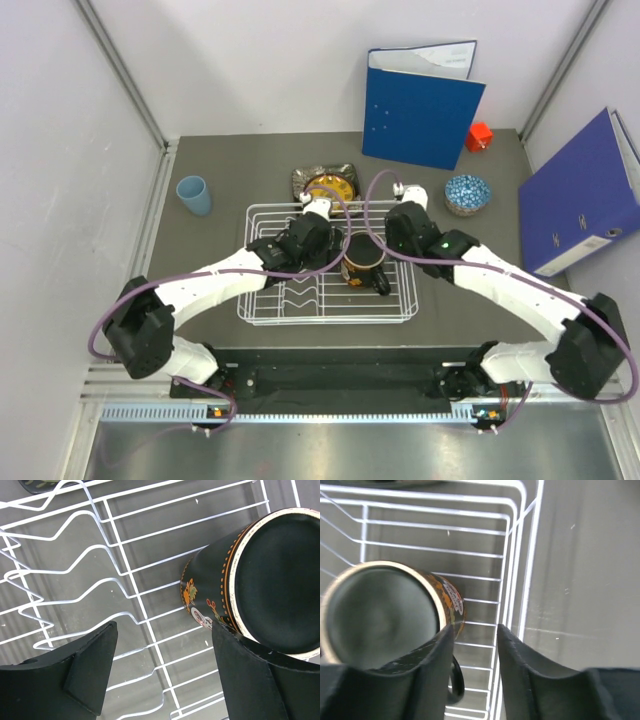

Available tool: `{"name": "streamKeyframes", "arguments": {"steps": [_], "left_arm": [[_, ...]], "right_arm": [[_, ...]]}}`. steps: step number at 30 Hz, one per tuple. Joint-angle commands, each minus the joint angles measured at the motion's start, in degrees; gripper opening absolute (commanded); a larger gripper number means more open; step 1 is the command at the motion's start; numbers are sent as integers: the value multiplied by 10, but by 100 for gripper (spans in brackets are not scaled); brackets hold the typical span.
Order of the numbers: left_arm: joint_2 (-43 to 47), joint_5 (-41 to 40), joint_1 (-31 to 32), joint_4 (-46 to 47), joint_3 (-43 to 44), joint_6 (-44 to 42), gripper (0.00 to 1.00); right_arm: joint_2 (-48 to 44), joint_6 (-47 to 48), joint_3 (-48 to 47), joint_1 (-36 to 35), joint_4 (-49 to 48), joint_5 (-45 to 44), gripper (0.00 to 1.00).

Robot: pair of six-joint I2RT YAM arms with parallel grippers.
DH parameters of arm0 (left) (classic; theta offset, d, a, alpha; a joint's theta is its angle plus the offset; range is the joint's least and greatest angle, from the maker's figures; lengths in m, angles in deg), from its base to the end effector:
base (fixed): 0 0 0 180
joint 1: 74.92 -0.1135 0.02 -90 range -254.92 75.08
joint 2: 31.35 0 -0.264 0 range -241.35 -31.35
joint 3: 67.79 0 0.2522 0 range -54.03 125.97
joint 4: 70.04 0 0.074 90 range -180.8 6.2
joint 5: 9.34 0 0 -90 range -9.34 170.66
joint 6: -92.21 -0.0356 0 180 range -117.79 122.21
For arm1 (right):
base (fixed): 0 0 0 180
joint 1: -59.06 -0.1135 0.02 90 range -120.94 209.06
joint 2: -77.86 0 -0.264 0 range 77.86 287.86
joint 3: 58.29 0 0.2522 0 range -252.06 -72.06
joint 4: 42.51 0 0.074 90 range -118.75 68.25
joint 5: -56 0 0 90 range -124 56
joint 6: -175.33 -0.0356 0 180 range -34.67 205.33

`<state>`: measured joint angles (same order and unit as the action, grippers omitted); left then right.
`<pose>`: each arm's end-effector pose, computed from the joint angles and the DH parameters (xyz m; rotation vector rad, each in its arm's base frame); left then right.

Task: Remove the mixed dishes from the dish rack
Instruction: Adjust the cup in the dish rack, then pick up the cup from the dish rack.

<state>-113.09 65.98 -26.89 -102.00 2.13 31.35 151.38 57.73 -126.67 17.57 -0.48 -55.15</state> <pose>0.2122 -0.2224 0.2481 0.2562 2.3215 -0.3859 0.2101 0.1687 0.2654 -0.1121 2.3267 0.1594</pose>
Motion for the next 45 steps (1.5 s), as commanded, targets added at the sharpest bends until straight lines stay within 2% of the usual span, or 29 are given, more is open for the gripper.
{"name": "streamKeyframes", "arguments": {"steps": [1,11,19,28,35,45], "left_arm": [[18,0,0,33,31,-7,82],[21,-5,1,25,28,-10,83],[18,-3,1,18,37,-11,85],[18,5,1,10,40,-10,88],[39,-2,1,5,35,-20,89],[59,10,0,16,8,-10,89]], "right_arm": [[-64,11,-40,-8,32,-8,43],[-165,88,19,-35,66,76,45],[-188,116,41,-65,84,113,46],[-120,100,55,-107,46,96,45],[-58,96,67,-107,6,77,42],[19,93,35,-107,-35,46,40]]}}
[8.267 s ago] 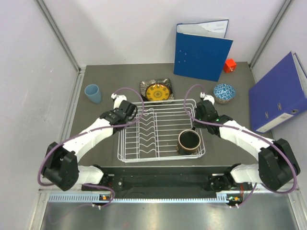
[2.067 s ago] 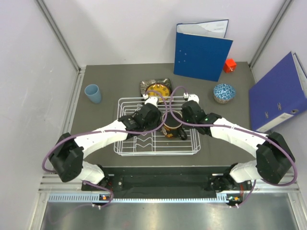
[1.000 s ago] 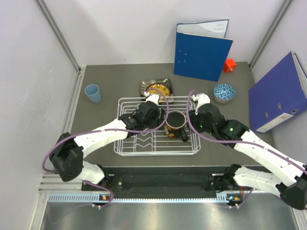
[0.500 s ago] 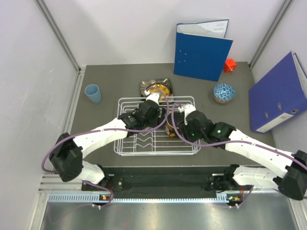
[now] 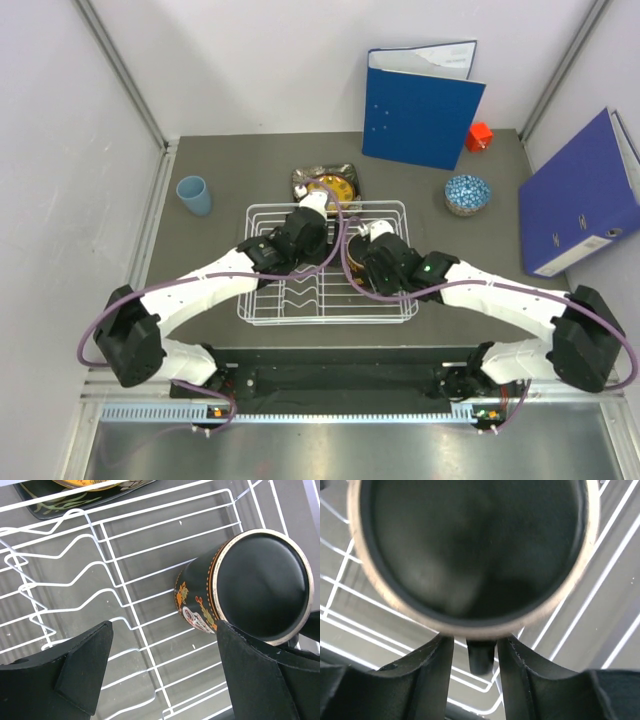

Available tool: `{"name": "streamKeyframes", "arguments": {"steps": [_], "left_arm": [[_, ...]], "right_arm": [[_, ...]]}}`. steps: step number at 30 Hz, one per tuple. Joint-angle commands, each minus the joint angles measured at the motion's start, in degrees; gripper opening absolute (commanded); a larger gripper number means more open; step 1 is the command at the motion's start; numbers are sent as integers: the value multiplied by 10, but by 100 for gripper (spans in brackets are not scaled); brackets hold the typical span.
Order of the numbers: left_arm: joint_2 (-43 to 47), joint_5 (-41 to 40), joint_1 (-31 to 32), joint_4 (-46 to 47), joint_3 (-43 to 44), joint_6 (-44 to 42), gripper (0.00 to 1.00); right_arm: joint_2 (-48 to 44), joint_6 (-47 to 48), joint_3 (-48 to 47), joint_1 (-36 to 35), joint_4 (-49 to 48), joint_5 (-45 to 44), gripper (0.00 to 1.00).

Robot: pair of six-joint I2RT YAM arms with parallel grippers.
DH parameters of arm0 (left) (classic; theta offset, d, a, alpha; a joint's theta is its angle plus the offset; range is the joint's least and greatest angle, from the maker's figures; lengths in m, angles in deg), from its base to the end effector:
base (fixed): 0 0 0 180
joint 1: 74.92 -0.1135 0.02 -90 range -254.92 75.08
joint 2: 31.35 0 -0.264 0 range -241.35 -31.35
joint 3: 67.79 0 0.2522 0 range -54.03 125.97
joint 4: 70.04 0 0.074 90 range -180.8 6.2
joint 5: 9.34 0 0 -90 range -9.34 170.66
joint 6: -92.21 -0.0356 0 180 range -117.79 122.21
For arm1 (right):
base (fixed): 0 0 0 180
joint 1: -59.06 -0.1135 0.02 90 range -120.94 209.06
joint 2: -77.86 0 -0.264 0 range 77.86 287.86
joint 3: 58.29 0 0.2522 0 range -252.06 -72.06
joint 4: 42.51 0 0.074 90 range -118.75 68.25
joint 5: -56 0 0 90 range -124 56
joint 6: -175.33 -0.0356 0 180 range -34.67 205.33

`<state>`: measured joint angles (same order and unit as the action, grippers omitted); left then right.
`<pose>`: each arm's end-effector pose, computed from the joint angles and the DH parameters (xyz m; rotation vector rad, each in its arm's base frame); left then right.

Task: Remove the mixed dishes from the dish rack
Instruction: Pick up the cup from the dish rack.

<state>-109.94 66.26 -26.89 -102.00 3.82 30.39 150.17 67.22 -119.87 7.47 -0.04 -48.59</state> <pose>0.2089 -0.2190 0.2735 0.2550 2.2479 -0.4411 0.1639 0.1923 0.2312 -0.6099 2.3925 0.2098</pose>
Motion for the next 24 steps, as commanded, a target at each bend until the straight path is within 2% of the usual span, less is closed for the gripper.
{"name": "streamKeyframes", "arguments": {"steps": [1,5,8,11,12,13,24], "left_arm": [[29,7,1,15,-14,1,89],[46,5,1,16,-28,5,89],[54,2,0,15,-34,6,89],[58,1,0,15,-37,6,89],[58,2,1,16,-37,6,89],[58,2,1,16,-37,6,89],[62,-9,1,18,-35,13,91]], "right_arm": [[44,-2,-33,-5,-42,-20,39],[70,-5,-23,-5,-62,-17,38],[77,-11,-11,-6,-70,-15,33],[67,-15,-4,-5,-71,-22,16],[62,-17,-5,-5,-70,-26,5],[59,-17,-6,-5,-64,-28,0],[-36,-4,-60,-5,-10,-65,0]]}}
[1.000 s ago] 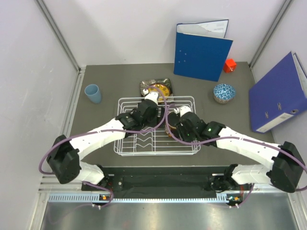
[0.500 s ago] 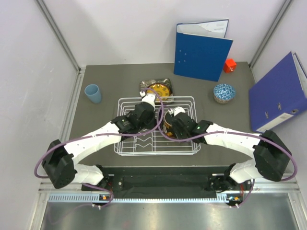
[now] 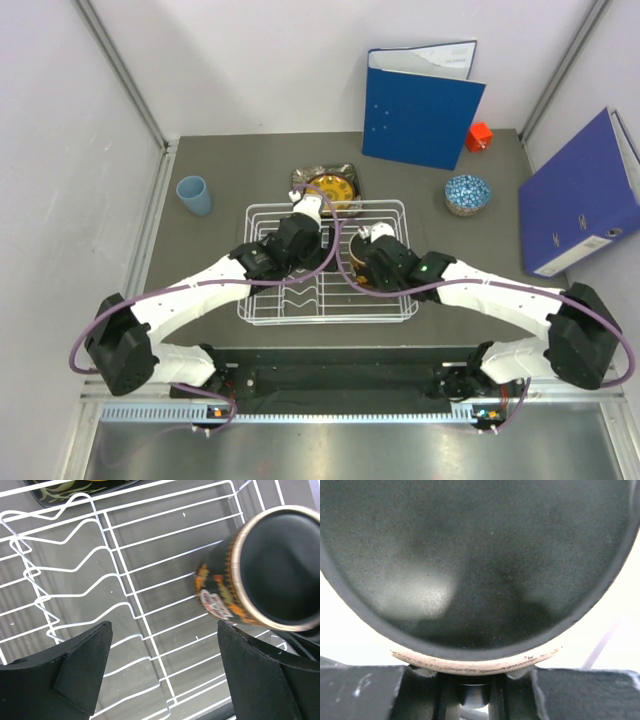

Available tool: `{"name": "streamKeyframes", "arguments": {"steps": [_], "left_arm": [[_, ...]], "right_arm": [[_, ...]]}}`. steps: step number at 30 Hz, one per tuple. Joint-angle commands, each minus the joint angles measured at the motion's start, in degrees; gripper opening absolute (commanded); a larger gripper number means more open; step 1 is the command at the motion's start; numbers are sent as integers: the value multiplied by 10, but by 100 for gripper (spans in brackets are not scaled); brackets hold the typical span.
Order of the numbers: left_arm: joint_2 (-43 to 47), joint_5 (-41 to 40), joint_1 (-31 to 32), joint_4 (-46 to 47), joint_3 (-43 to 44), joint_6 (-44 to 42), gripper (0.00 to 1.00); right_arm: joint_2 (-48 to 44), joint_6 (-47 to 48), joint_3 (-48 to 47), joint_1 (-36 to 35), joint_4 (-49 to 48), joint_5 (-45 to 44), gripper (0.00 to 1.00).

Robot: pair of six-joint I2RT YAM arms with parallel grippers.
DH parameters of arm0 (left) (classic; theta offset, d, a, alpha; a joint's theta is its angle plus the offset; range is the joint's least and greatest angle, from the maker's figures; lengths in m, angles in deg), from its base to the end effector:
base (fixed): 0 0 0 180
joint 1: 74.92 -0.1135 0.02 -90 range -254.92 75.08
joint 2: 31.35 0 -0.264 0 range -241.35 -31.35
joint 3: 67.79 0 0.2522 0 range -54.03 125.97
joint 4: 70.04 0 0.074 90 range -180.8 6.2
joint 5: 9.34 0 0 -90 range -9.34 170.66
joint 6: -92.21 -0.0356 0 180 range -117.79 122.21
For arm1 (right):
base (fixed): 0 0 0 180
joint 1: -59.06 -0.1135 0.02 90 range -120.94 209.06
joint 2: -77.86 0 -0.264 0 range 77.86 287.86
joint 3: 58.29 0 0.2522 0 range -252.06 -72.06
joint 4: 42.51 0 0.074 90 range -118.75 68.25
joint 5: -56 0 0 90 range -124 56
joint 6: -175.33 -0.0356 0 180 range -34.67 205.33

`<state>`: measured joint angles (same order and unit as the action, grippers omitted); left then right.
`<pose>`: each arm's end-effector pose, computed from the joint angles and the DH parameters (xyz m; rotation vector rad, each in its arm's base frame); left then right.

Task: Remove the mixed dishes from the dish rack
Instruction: Pick up the cup from the dish rack.

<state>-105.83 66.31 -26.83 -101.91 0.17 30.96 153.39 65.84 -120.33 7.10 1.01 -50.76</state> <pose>0.1969 -0.2062 0.2719 0.2430 2.2420 -0.4544 0.1671 0.1970 0.2196 -0.5957 2.4367 0.1336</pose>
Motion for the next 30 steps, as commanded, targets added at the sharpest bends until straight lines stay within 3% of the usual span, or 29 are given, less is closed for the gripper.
{"name": "streamKeyframes", "arguments": {"steps": [1,6,15,19,20,22,23,25,26,28,29,30], "left_arm": [[22,-17,1,16,1,9,91],[34,-48,1,5,2,15,99],[87,-197,-1,-35,15,78,99],[145,-191,-4,37,-12,75,99],[158,-186,-5,53,-29,73,99],[196,-173,-13,94,-44,75,99],[209,-161,-19,110,-57,75,99],[242,-98,-37,137,-66,75,99],[252,-69,-43,173,-77,75,99],[273,12,-61,211,-87,80,99],[277,39,-67,240,-88,84,99],[278,61,-79,253,-88,100,99]], "right_arm": [[-74,9,-67,-2,-16,-43,0],[-105,16,-113,-2,13,-36,0],[-150,-12,-213,5,-12,0,0],[-166,-60,-213,85,-86,106,0],[-175,-96,-204,107,-144,190,0],[-184,-136,-159,167,-225,273,0],[-188,-182,-144,181,-313,346,0],[-186,-229,-99,207,-414,405,0],[-178,-284,-83,213,-528,454,0],[-162,-369,-45,229,-621,509,0],[-139,-399,-32,233,-732,523,0],[-126,-428,-10,239,-777,534,0]]}}
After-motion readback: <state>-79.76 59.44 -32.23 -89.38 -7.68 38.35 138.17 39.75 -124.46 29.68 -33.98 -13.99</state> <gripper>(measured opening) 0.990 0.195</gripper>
